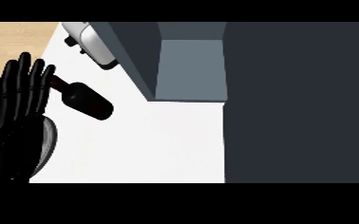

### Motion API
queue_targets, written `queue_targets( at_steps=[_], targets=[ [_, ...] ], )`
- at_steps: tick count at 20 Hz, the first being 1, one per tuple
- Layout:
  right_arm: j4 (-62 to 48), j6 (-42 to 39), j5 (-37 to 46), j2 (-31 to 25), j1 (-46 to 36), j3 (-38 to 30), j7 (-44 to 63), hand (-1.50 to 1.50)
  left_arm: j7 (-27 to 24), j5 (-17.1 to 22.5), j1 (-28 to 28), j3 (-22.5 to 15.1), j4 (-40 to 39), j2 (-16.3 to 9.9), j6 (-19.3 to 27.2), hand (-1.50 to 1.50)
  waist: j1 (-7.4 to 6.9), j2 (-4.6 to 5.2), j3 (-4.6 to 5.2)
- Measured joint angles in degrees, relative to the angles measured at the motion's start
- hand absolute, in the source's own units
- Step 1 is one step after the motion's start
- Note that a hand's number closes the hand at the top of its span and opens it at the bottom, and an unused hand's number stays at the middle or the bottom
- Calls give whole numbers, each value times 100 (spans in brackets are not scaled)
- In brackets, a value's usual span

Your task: Pick up the wine, place it into the cabinet and close the cabinet

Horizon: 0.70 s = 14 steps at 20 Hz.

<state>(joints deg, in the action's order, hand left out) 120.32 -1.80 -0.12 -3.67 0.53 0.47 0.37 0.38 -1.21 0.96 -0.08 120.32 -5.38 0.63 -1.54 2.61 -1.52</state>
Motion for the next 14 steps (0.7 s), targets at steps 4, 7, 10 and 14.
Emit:
queue_targets(
  at_steps=[4,7,10,14],
  targets=[
    [41,-180,-154,-1,303,18,-193,-150,-107,-37,89,35,-290,-44,-75,-150,117,-164,95],
    [409,-468,-459,-145,618,25,-35,-150,-228,238,35,4,-540,38,-250,-150,183,-218,127],
    [587,-789,-754,-291,796,216,274,-150,65,723,107,-107,-720,293,-240,-150,208,-241,142],
    [1171,-996,-1052,-409,1180,331,713,-150,508,1007,172,-257,-570,432,-116,-150,200,-262,148]
  ],
)
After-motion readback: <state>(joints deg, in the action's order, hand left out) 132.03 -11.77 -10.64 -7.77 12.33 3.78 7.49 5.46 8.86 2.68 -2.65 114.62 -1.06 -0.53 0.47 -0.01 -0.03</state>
